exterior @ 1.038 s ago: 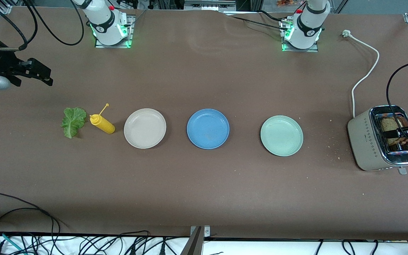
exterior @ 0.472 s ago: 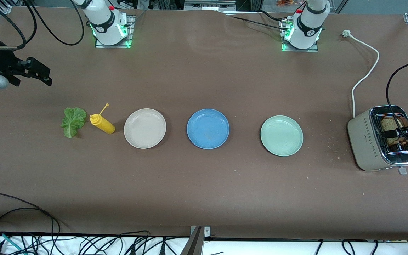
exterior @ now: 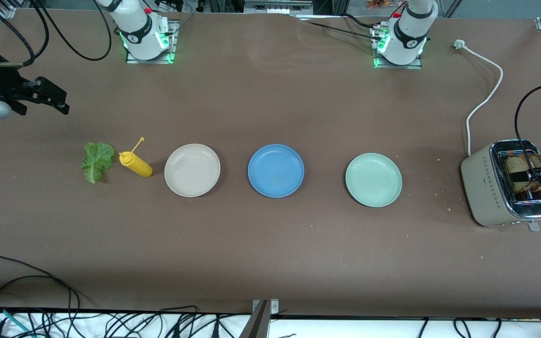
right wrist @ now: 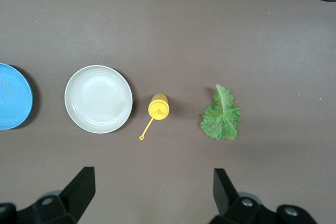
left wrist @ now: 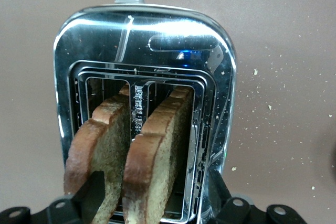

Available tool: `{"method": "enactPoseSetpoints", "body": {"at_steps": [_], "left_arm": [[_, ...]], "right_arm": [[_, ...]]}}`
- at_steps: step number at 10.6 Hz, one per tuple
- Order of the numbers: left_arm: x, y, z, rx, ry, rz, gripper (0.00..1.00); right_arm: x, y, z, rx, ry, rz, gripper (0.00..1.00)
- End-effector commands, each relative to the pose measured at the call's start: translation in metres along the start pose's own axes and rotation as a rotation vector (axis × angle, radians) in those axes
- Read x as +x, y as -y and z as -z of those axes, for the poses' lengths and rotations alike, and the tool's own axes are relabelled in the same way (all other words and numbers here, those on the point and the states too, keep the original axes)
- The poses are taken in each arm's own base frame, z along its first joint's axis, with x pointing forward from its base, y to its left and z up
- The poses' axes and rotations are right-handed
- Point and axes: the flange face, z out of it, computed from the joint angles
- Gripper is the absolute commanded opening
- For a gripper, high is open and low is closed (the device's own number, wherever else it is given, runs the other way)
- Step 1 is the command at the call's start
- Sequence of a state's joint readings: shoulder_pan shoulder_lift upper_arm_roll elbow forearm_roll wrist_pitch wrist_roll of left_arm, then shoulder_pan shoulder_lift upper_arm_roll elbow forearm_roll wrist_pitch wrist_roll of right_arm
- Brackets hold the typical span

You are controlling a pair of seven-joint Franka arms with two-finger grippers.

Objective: Make sandwich in blue plate with both arms
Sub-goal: 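Grasp the bread slice with the left gripper and lift it out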

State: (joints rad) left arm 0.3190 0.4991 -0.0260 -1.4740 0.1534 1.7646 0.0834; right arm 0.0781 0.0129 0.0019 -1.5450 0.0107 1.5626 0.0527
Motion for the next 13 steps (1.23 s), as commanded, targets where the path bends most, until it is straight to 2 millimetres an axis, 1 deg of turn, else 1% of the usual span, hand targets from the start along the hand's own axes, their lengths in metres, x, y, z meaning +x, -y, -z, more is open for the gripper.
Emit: {"method": "enactPoseSetpoints", "body": {"at_steps": [1, 2, 5, 6, 8, 10, 13], "left_arm": [[0.002, 0.001, -0.005, 0.022, 0.011, -0.025, 0.87], [0.002, 0.001, -0.006, 0.022, 0.012, -0.025, 0.73], [0.002, 0.000, -0.007, 0.021, 0.018, -0.024, 0.02], [0.001, 0.000, -0.007, 0.020, 0.029, -0.024, 0.00], [0.001, 0.002, -0.004, 0.022, 0.025, -0.023, 0.00], [-0.004, -0.002, 0.008, 0.023, 0.030, -0.024, 0.00], [-0.016, -0.002, 0.063, 0.015, 0.078, -0.016, 0.00]], "right_arm": [[0.003, 0.000, 0.006, 0.020, -0.008, -0.002, 1.00], [0.003, 0.000, 0.006, 0.020, -0.008, -0.002, 1.00], [0.003, 0.000, 0.006, 0.020, -0.008, -0.004, 1.00], [0.003, 0.000, 0.006, 0.020, -0.008, -0.002, 1.00], [0.003, 0.000, 0.006, 0.020, -0.008, -0.002, 1.00], [0.003, 0.000, 0.006, 0.020, -0.008, -0.002, 1.00], [0.003, 0.001, 0.006, 0.020, -0.008, -0.001, 1.00]]}}
